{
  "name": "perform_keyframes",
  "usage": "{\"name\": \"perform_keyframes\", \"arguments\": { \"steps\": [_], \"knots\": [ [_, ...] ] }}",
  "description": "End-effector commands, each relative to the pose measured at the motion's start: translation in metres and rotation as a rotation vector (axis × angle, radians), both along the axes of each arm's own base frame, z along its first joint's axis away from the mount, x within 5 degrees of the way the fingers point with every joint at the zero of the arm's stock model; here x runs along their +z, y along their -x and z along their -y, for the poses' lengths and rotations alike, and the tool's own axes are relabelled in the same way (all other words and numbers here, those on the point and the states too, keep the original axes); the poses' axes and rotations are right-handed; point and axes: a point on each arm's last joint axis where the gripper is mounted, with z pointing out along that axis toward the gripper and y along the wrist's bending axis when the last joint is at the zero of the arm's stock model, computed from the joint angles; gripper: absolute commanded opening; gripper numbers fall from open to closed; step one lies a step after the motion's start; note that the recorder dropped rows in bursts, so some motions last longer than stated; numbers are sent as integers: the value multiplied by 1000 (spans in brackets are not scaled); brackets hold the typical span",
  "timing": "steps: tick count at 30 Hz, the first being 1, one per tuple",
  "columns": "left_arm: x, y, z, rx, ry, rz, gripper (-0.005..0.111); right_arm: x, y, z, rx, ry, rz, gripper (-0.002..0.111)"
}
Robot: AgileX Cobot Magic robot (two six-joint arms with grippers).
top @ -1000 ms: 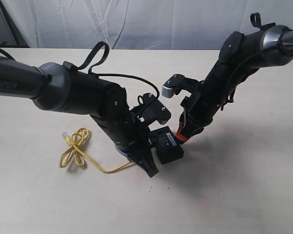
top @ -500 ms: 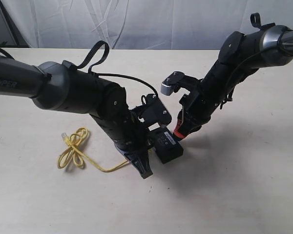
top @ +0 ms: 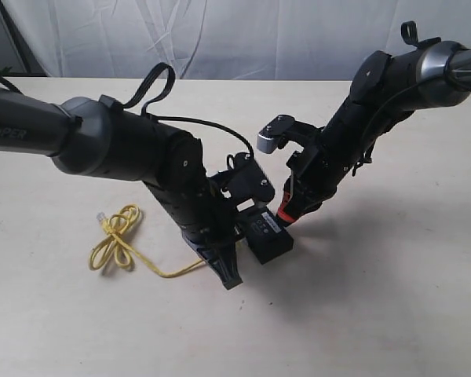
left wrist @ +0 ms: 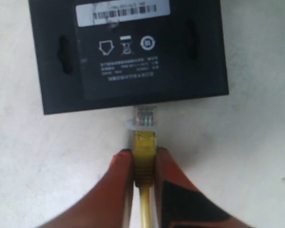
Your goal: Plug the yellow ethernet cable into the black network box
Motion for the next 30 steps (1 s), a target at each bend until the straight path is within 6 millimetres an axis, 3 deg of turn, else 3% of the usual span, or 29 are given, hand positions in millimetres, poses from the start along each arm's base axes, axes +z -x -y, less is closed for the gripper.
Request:
{"name": "perform_keyframes", "arguments": {
  "steps": [1,6,11,21,30],
  "knots": [
    [7,1,-9,30,-9,-57,0,-1,0,0,-6,-5,2,-1],
    [11,-10,-25,147,48,-152,0,-1,0,0,-8,-8,1,-1],
    [13,-8,-18,88,122,-167,0,-1,0,0,-8,-8,1,-1],
    [9,-13,-13,152,168,-165,0,-1,0,0,-9,-9,1,-1],
    [7,-14,-16,147,124,-150,0,0,-1,-2,-22,-21,-4,-1]
  ]
}}
